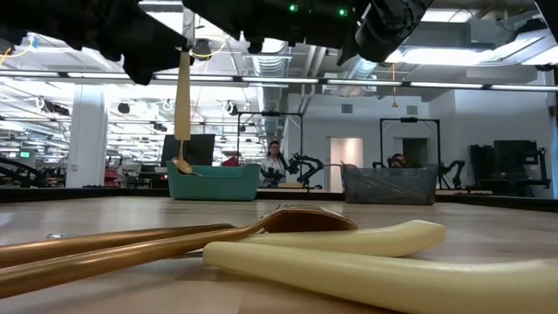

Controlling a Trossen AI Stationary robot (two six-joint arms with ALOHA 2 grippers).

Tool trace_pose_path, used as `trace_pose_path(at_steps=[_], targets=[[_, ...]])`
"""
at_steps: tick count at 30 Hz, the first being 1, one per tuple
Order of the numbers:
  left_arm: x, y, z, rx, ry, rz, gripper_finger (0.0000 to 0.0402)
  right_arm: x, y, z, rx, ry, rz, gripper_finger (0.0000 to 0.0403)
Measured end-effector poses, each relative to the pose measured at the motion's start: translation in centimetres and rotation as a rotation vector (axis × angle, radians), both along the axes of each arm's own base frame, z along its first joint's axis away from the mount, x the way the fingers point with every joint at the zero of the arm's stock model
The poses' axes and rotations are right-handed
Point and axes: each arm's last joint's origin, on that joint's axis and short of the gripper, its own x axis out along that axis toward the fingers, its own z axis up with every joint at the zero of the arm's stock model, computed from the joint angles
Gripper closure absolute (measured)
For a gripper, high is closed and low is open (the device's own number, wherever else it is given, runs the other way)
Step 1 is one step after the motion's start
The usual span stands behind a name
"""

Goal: Sort silverware by color (type)
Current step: Put the yellow table knife into the orange bin

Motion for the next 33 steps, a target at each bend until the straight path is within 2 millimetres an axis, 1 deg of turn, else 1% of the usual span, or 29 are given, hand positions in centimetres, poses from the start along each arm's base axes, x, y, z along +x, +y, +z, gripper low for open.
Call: trace_pose_path(at_steps=[4,8,9,10,13,16,18,20,22,26,28,30,33], targets=[[0.1,0.5,-0.2,0.024,0.019,0.016,0.0271,0.0,0.0,0.2,-0.003,-0.018,0.011,0.0381],[0.1,0.7,-0.3,0.038,0.038,-0.001,0.0363,0.0,0.0,0.2,-0.003,-0.02,0.021,0.038],[0.1,0.7,-0.3,0.034,0.041,-0.01,0.0379,-0.1,0.0,0.4,0.005,-0.02,0.021,0.0379],[0.1,0.6,-0.3,0.022,0.04,-0.012,0.0385,-0.2,0.0,0.6,0.016,-0.011,0.024,0.0377],[-0.1,0.6,0.0,-0.07,0.058,0.012,0.0385,-0.3,-0.2,0.9,0.079,-0.002,0.028,0.036],[-0.7,0.2,0.0,-0.324,0.151,0.054,0.0385,-0.8,-1.1,1.6,0.152,0.062,0.016,0.0331],[-1.4,-0.5,0.2,-0.403,0.236,0.046,0.0385,-1.3,-1.6,2.6,0.154,0.105,0.004,0.0311],[-2.2,-1.3,0.7,-0.456,0.302,0.065,0.0386,-2.0,-1.9,3.6,0.15,0.154,-0.006,0.029],[-3.1,-1.9,1.6,-0.487,0.361,0.113,0.0386,-2.4,-2.0,3.9,0.155,0.195,-0.015,0.0271],[-5.0,-3.1,4.2,-0.545,0.451,0.196,0.0386,-3.3,-2.7,4.5,0.217,0.258,-0.1,0.024],[-6.0,-3.9,4.8,-0.561,0.483,0.236,0.0387,-3.7,-2.8,4.8,0.235,0.285,-0.14,0.023],[-6.9,-4.8,4.6,-0.592,0.501,0.288,0.0387,-3.8,-2.8,4.4,0.235,0.323,-0.172,0.0222],[-8.1,-6.4,3.5,-0.661,0.549,0.334,0.0387,-3.6,-2.4,3.4,0.228,0.386,-0.186,0.0217]])
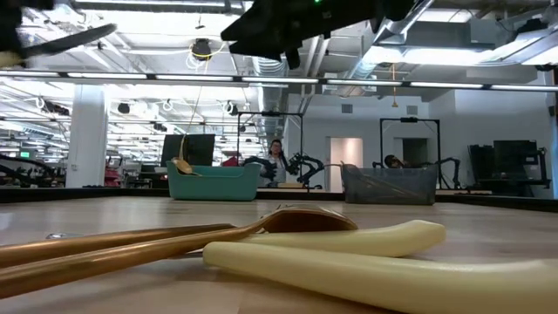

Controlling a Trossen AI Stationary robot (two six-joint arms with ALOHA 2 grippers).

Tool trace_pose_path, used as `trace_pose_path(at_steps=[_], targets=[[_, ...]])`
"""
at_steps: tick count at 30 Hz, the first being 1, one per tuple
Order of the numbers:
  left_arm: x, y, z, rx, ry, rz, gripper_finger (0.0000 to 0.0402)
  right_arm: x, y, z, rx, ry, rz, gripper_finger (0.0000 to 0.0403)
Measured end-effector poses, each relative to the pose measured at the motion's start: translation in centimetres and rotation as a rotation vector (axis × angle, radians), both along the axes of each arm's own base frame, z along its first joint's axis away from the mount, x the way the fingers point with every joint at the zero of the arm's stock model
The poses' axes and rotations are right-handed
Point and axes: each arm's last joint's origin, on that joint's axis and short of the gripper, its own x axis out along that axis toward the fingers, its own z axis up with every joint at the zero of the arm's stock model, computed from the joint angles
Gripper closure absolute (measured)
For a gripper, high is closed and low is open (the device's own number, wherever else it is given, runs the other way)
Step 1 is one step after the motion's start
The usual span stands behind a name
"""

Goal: Sort silverware by color (type)
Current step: Put the yellow table knife into the orange bin, then put the gold fork into the black bin

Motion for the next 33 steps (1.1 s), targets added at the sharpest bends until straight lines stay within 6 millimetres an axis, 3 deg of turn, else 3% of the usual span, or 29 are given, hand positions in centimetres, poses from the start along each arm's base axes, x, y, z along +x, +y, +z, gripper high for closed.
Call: trace_pose_path(at_steps=[10,17,26,33], targets=[[-3.9,-5.4,-3.1,-0.176,0.165,0.037,0.0381,0.2,0.4,-0.4,0.0,0.008,0.01,0.0216],[-3.6,-7.7,-4.9,-0.151,0.194,0.005,0.0373,0.2,0.4,-0.3,0.003,-0.006,0.01,0.0216],[-3.8,-7.4,-5.1,-0.113,0.278,-0.011,0.0288,-0.8,0.5,-0.5,-0.024,0.137,0.019,0.0216],[-3.3,-4.5,-3.4,0.005,0.17,-0.002,0.0225,-3.5,0.9,-1.0,0.094,0.432,-0.02,0.0216]])
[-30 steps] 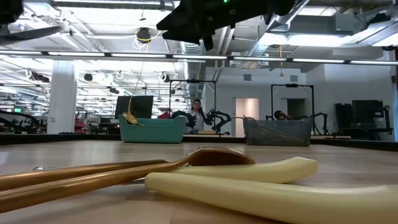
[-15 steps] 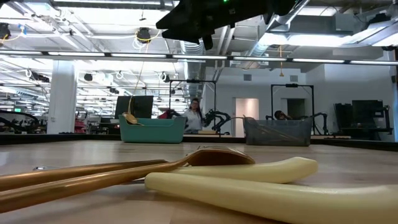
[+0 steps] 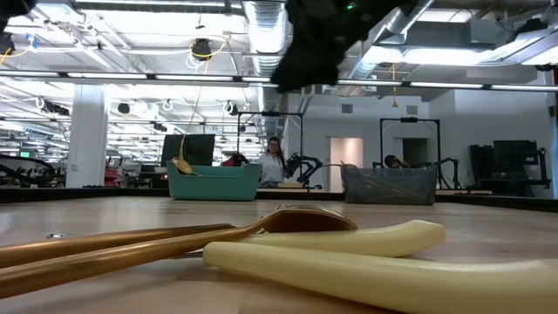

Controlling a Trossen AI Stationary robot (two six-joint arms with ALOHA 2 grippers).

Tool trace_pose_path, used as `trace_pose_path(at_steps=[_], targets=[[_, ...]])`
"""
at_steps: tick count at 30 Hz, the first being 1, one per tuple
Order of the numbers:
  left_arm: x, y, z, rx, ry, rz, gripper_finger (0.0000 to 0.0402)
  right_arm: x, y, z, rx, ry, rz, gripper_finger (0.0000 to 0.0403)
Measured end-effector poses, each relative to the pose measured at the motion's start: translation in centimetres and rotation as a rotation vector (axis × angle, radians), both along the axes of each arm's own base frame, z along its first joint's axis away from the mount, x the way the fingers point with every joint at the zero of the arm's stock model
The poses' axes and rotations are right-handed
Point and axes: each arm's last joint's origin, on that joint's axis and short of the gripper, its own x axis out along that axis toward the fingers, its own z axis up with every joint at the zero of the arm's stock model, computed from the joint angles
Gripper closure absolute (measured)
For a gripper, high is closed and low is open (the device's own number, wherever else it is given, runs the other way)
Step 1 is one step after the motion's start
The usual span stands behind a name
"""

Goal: Sort silverware by color (type)
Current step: Put the gold fork into the black bin

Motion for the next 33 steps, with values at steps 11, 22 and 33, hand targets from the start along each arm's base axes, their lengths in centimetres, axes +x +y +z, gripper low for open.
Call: trace_pose_path(at_steps=[11,22,33], targets=[[3.8,3.0,2.3,0.351,-0.289,-0.289,0.0215,-4.2,5.8,-2.5,0.152,0.411,-0.133,0.0228],[8.6,6.1,-0.4,0.467,-0.228,-0.541,0.0214,-10.3,13.8,-3.5,0.428,0.71,-0.493,0.0239],[11.6,10.6,-0.9,0.533,-0.328,-0.713,0.0214,-15.2,18.7,-5.2,0.579,0.696,-0.848,0.024]])
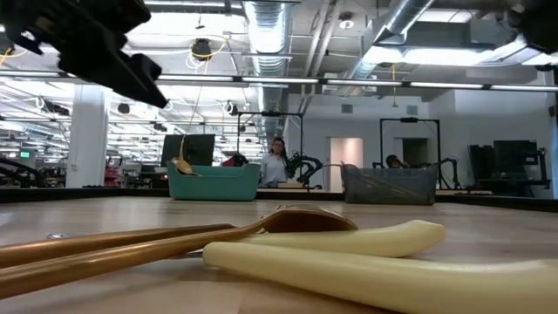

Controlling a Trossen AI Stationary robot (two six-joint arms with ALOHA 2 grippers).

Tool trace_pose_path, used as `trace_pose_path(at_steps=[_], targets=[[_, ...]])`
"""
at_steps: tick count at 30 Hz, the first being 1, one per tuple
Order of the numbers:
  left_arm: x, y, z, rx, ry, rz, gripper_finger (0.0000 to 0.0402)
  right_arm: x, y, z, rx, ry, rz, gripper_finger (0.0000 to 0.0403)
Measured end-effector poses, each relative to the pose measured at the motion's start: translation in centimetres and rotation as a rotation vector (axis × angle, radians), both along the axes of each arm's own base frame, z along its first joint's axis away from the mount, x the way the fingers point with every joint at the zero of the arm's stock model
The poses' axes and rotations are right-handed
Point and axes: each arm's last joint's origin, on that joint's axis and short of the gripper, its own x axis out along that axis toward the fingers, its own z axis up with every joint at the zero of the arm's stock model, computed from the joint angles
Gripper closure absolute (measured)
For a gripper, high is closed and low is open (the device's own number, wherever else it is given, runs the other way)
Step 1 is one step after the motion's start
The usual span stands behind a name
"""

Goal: Sort silverware by color (type)
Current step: Put the gold fork into the black bin

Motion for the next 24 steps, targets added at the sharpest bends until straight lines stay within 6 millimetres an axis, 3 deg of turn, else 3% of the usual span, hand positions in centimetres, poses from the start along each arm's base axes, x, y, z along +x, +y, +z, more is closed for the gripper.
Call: trace_pose_path(at_steps=[6,11,18,24], targets=[[0.4,1.3,0.1,0.053,-0.011,-0.03,0.0214,-1.7,1.2,-2.0,0.035,-0.014,-0.13,0.024],[0.5,1.8,0.1,0.089,-0.01,-0.026,0.0214,-2.3,1.6,-3.1,0.052,-0.024,-0.127,0.024],[0.9,2.1,0.7,0.095,-0.086,-0.014,0.0214,-1.9,2.1,-5.6,-0.006,0.055,-0.062,0.024],[1.4,2.2,1.7,0.12,-0.198,0.029,0.0214,-0.5,2.8,-7.8,0.064,0.117,0.004,0.0243]])
